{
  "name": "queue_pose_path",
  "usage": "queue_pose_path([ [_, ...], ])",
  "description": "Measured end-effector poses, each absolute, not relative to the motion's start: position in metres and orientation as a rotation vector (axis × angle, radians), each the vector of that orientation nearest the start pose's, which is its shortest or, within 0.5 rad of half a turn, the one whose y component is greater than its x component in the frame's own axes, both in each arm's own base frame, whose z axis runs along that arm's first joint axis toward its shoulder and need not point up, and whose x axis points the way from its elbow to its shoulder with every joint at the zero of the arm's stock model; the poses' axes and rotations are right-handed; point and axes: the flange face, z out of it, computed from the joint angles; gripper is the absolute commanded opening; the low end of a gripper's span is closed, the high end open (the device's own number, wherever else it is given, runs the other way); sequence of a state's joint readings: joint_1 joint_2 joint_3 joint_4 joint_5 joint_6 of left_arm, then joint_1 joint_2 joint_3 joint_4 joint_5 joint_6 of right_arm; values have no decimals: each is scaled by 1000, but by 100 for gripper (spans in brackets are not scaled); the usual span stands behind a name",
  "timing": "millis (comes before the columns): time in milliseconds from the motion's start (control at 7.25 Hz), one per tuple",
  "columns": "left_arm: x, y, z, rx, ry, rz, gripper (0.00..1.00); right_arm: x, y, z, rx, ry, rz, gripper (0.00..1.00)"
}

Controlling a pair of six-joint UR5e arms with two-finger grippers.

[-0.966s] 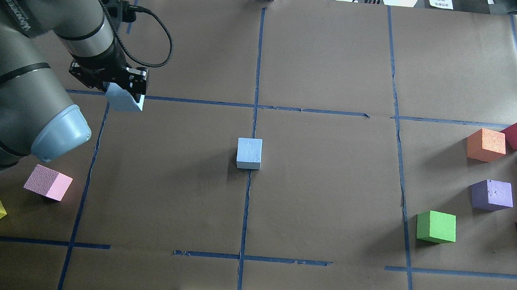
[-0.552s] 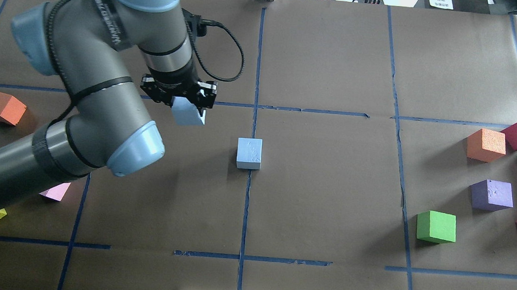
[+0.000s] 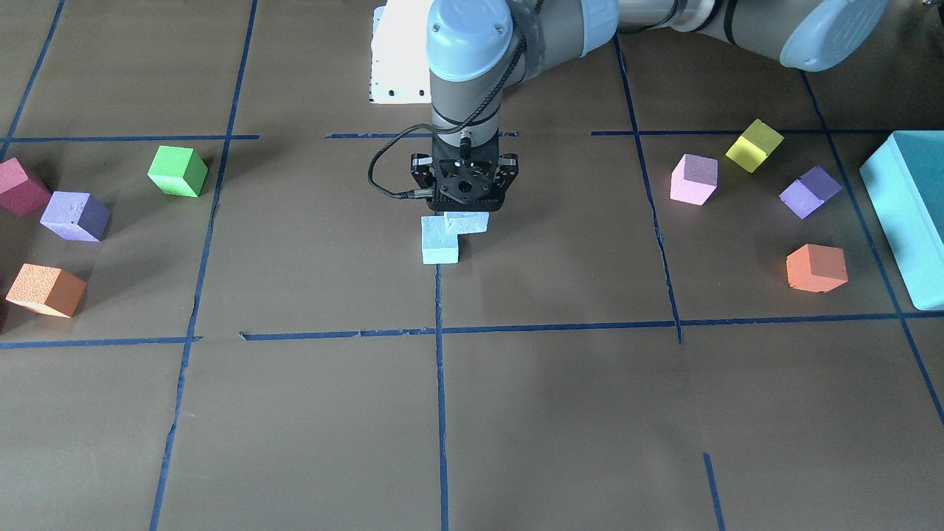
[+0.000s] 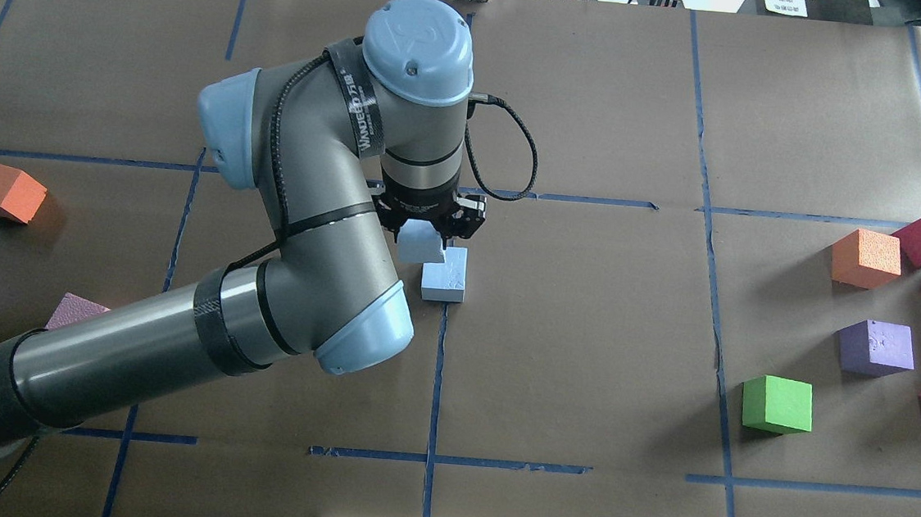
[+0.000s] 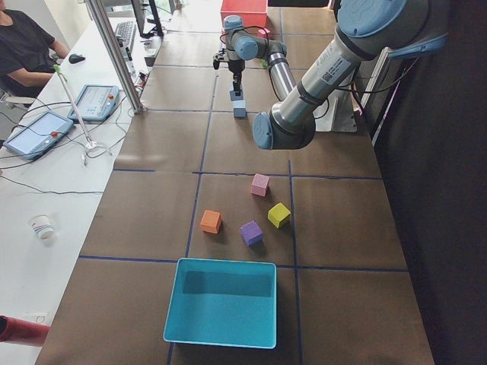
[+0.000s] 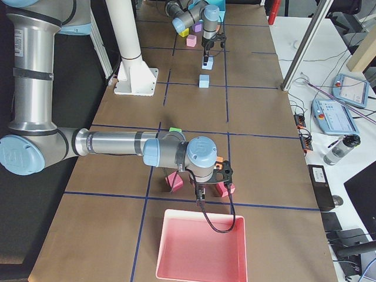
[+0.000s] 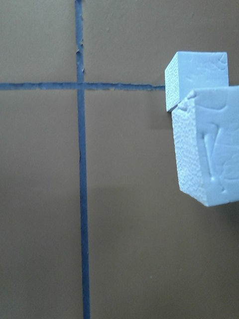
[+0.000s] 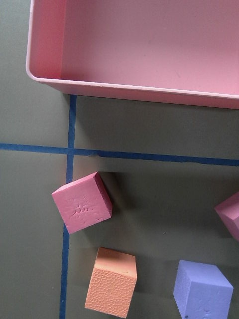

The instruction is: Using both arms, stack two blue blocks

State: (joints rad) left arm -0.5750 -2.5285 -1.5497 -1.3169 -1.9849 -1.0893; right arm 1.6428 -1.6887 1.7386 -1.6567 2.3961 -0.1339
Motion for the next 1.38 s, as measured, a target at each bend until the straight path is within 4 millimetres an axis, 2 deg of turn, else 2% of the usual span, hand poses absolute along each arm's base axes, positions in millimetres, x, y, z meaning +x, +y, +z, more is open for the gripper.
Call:
queue_pose_path([
  [138, 569, -469, 106, 2, 789, 55, 1, 92, -434, 635, 53, -824, -44, 100],
  [414, 589, -474, 113, 7, 803, 52, 2, 92, -434, 633, 56, -824, -45, 100],
  [828, 594, -472, 114, 9, 805, 59, 3, 92, -436, 631, 60, -823, -45, 100],
  [966, 593, -471, 114, 9, 806, 60, 6, 92, -437, 631, 62, -823, -46, 100],
  [1103, 593, -471, 115, 9, 804, 60, 19, 93, -437, 630, 63, -823, -46, 100],
  [1241, 593, -471, 116, 9, 803, 60, 53, 93, -438, 630, 64, -823, -46, 100],
  [1379, 592, -471, 117, 10, 802, 60, 98, 93, -439, 629, 65, -823, -47, 100],
])
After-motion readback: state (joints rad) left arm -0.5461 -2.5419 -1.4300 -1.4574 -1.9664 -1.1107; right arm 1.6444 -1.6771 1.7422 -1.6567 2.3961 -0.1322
